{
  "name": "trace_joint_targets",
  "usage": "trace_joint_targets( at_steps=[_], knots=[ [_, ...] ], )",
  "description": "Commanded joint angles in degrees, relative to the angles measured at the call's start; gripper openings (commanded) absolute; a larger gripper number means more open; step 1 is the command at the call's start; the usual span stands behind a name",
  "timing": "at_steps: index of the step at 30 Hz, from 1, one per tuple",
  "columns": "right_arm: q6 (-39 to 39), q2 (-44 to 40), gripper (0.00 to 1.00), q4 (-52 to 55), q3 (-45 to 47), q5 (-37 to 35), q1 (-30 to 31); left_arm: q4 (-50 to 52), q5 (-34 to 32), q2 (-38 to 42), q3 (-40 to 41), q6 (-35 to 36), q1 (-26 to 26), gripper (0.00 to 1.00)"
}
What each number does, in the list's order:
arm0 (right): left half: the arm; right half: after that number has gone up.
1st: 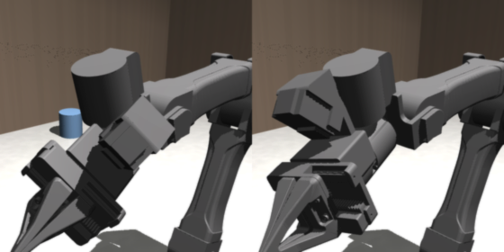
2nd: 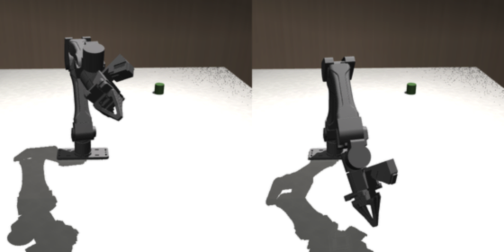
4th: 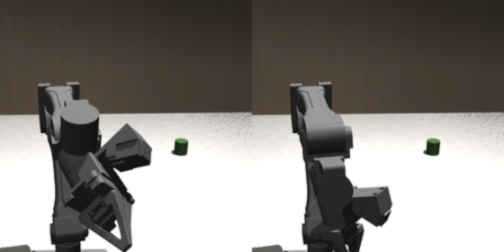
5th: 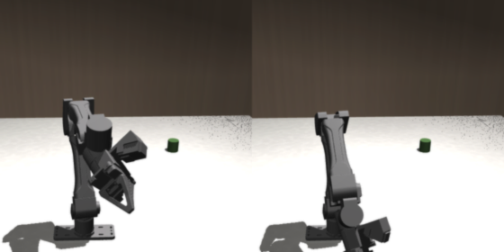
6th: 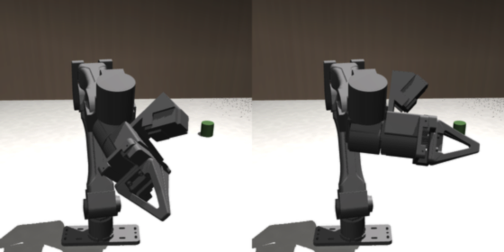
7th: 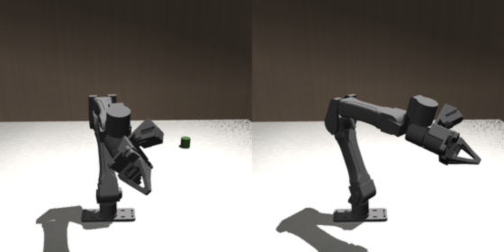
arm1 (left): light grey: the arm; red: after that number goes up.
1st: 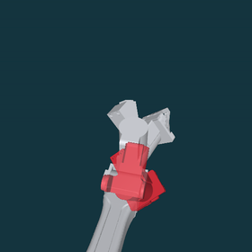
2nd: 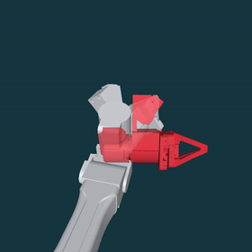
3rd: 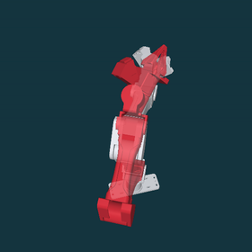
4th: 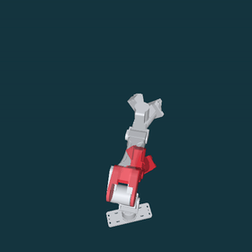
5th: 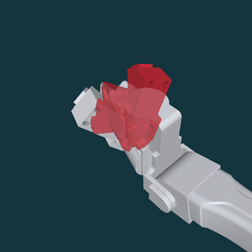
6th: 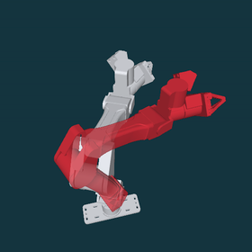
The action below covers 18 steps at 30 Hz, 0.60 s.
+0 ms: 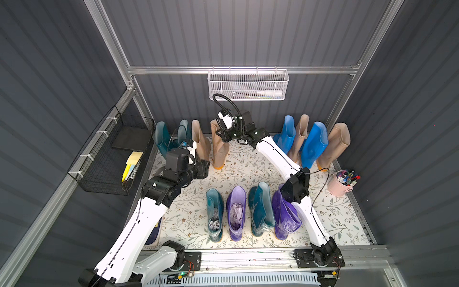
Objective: Match and arrange rain boots in pairs
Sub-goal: Pair a pair of rain boots at the corner of the board.
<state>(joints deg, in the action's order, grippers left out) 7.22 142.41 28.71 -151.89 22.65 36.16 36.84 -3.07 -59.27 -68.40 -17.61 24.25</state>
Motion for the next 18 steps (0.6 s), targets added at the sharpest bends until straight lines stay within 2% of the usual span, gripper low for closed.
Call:
trace_joint_targets(
  at_steps=[1, 6, 13, 18],
  knots=[
    [-1.6, -0.3, 0.0, -6.5, -2.7, 4.6, 0.0, -0.5, -0.8, -0.1, 0.2, 0.1, 0.1, 0.62],
    [-2.7, -0.1, 0.0, -5.4, -2.6, 7.1, 0.0, -0.8, -0.6, -0.7, 0.4, 0.3, 0.1, 0.62],
    [-4.2, -0.1, 0.0, -3.3, -2.5, 5.4, 0.0, -1.2, -0.4, -1.4, 0.2, 0.2, 0.1, 0.62],
    [-3.9, -0.1, 0.18, -3.2, -2.5, 4.4, 0.0, -1.2, -0.4, -1.4, 0.2, 0.0, 0.1, 0.64]
  ],
)
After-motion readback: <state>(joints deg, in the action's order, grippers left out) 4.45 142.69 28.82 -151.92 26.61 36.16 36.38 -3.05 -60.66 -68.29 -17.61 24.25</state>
